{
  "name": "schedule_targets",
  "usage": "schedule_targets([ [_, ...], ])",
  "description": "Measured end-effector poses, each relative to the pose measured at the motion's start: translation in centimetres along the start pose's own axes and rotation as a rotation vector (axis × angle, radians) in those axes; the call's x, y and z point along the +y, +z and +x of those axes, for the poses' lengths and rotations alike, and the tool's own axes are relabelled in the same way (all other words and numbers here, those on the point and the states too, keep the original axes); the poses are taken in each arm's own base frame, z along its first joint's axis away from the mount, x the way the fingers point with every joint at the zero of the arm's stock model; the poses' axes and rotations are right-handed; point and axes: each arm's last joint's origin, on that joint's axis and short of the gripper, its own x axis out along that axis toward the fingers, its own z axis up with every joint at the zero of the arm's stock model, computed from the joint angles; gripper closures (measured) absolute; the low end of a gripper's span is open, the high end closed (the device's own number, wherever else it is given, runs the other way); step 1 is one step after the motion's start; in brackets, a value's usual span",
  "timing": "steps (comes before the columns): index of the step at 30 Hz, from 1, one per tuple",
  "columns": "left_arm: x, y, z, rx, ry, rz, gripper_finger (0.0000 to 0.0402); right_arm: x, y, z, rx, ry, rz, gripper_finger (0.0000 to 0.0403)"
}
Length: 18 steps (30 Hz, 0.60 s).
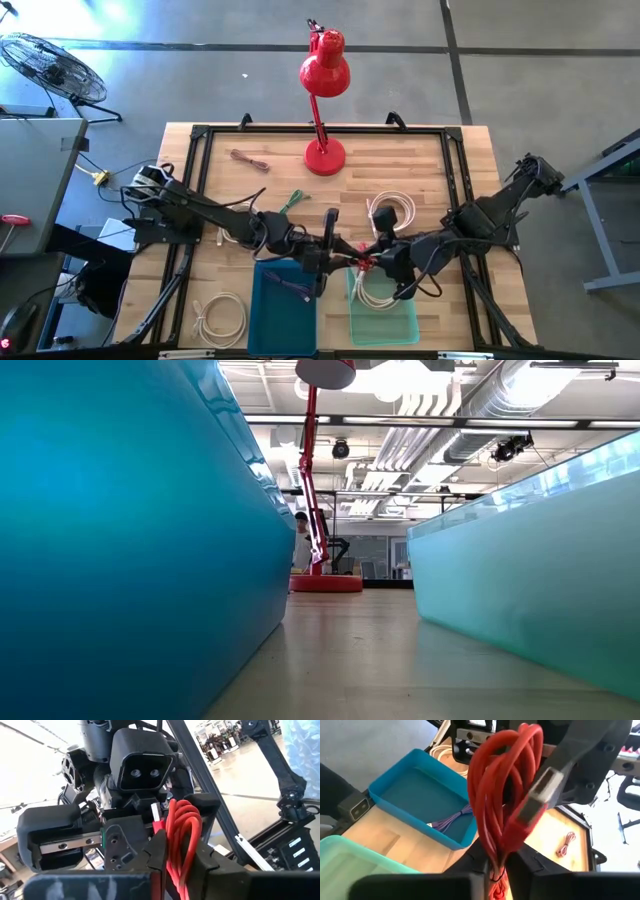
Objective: Pick & Place USB Port
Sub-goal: Put the orange charger cable into the blue bin
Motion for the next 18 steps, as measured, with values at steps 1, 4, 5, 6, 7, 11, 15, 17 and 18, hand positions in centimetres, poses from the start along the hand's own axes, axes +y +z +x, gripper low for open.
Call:
schedule_targets([
  [1, 0.01, -0.03, 0.01, 0.003, 0.003, 0.0, 0.0375, 0.03, -0.02, -0.01, 0.002, 0.0, 0.009, 0.0341],
  [4, 0.05, -0.07, 0.01, 0.009, 0.01, 0.001, 0.0377, 0.03, -0.02, 0.0, 0.003, -0.002, 0.056, 0.0296],
  [5, 0.05, -0.12, 0.01, 0.015, 0.01, 0.002, 0.0377, 0.0, -0.02, 0.0, 0.004, -0.015, 0.07, 0.028],
  [6, 0.06, -0.13, 0.01, 0.016, 0.011, 0.002, 0.0377, -0.05, -0.05, -0.01, 0.01, -0.034, 0.088, 0.0266],
  [7, 0.07, -0.14, 0.01, 0.018, 0.014, 0.002, 0.0377, -0.08, -0.13, -0.01, 0.018, -0.051, 0.106, 0.0251],
  [11, 0.13, -0.18, 0.01, 0.028, 0.03, 0.009, 0.0377, -0.19, -0.47, -0.04, 0.055, -0.109, 0.142, 0.0195],
  [15, 0.11, -0.19, 0.0, 0.032, 0.03, 0.01, 0.0377, -0.18, -0.73, -0.04, 0.081, -0.114, 0.124, 0.0162],
  [17, 0.04, -0.38, -0.01, 0.061, 0.04, 0.013, 0.0377, -0.16, -0.79, -0.05, 0.087, -0.114, 0.12, 0.0157],
  [18, 0.02, -0.49, -0.01, 0.077, 0.046, 0.018, 0.0377, -0.15, -0.81, -0.06, 0.089, -0.115, 0.122, 0.0157],
])
